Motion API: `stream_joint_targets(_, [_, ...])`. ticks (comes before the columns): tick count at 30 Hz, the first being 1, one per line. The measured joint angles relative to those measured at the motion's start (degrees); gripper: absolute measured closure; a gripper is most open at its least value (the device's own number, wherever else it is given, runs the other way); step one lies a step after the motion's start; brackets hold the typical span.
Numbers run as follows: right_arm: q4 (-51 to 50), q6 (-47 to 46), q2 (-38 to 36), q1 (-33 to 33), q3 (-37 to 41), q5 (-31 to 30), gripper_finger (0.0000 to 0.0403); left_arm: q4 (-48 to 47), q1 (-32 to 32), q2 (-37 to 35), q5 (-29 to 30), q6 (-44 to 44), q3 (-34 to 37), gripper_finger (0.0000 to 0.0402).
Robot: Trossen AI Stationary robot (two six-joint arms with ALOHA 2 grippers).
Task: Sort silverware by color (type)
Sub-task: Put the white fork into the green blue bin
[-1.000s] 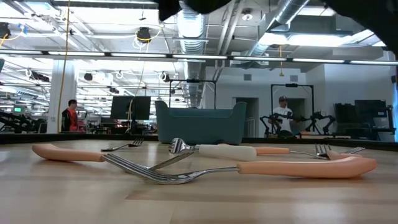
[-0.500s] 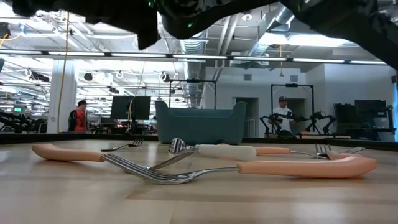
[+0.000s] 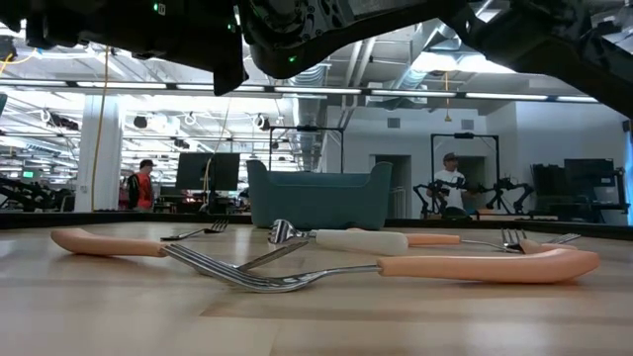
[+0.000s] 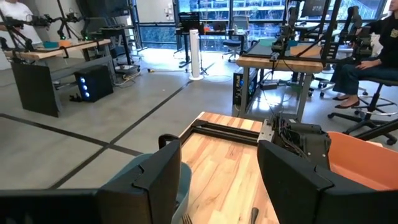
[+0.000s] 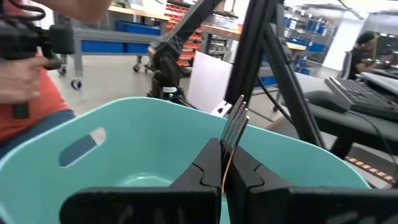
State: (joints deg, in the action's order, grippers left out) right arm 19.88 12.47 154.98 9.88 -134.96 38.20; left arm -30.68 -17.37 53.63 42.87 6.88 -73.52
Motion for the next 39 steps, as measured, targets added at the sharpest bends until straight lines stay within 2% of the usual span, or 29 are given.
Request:
stream_joint_targets(7, [-1.2,4.3,0.0,0.0,0.0,-0.6,0.0382,0.0,0.0,0.0,0.0,-0.6,0.0,0.0203])
stream_joint_targets(26, [-2.6,4.1,0.8,0.1,0.1,-2.4,0.0382,0.0,0.0,0.0,0.0,-0.7,0.0,0.0203])
stream_joint_targets(33, [-2.9,1.5,0.8,-0.1,0.1,-4.1,0.035,-1.0,0.0,0.0,0.0,-0.3,0.0,0.0203])
stream_joint_targets(39, [-2.9,1.2,0.8,-0.2,0.1,-4.3,0.0346,-1.8,0.0,0.0,0.0,0.2,0.0,0.0203])
